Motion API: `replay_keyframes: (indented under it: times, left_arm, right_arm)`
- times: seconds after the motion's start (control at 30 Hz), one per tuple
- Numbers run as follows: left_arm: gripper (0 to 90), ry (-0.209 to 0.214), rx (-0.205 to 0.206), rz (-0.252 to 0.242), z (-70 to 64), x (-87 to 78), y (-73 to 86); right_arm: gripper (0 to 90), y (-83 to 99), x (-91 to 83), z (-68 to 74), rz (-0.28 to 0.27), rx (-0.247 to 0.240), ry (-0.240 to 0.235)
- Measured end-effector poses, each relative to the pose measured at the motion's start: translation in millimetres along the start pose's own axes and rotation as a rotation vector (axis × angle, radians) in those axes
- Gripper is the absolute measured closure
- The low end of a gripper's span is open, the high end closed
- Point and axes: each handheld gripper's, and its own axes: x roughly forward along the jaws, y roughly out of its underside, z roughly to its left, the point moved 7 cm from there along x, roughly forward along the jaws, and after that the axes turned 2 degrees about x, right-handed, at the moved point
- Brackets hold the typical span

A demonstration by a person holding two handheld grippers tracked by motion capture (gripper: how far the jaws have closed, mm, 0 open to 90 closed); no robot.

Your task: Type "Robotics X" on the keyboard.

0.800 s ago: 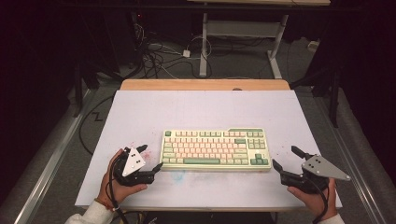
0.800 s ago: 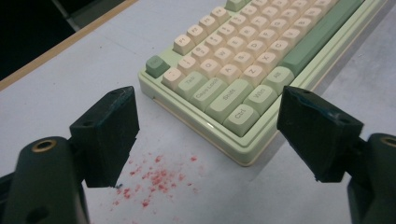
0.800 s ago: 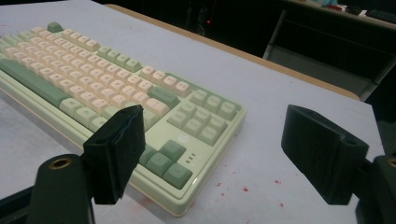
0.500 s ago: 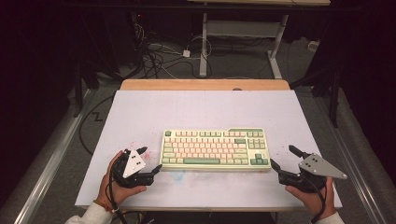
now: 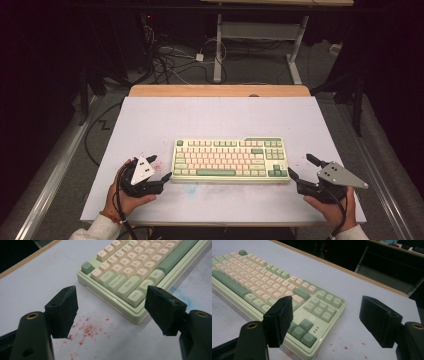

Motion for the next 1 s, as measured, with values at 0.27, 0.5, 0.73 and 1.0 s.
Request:
replay_keyframes:
  times: [0.27,0.5,0.73,1.0]
  left_arm:
    - [24.6,0.011,-0.007,-0.002,6.7,8.9,-9.7]
    - [25.1,0.003,-0.029,-0.017,11.6,9.7,-20.9]
    - [35.5,0.02,-0.034,-0.004,10.5,14.3,-25.4]
    - [34.0,0.029,-0.043,0.0,11.4,21.0,-29.7]
  right_arm:
    - [30.1,-8.5,7.2,-4.3,-0.016,0.009,0.016]
    - [33.0,-15.5,14.1,-4.8,-0.017,0.016,0.02]
    - [39.8,-22.3,25.8,0.3,-0.007,0.004,0.005]
    - [74.1,-25.7,39.3,12.7,0.039,-0.003,-0.085]
